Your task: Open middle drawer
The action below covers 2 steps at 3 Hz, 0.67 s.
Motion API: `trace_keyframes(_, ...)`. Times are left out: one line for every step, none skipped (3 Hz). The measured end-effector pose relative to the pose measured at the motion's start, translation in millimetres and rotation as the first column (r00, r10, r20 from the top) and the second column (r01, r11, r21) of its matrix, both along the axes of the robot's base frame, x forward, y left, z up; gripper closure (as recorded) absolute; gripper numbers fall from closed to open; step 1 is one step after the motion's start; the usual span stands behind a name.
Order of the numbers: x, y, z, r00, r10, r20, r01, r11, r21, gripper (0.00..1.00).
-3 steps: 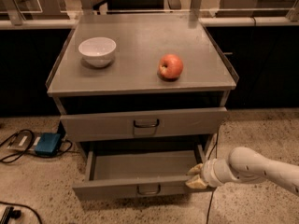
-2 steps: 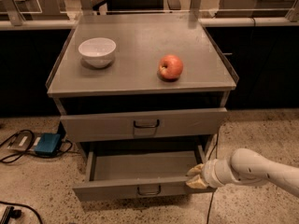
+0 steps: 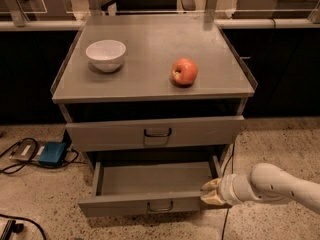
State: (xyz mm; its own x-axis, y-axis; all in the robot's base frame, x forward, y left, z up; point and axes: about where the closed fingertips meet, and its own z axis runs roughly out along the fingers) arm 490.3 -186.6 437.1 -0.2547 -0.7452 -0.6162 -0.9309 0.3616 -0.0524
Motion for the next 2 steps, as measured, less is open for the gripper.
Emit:
trace_keyframes(0.0, 0.0, 0.0, 1.0, 0.0, 0.0, 0.0, 1.0, 0.0, 0.5)
trace_keyframes(0.0, 0.0, 0.0, 1.0, 0.0, 0.0, 0.0, 1.0, 0.0, 0.27)
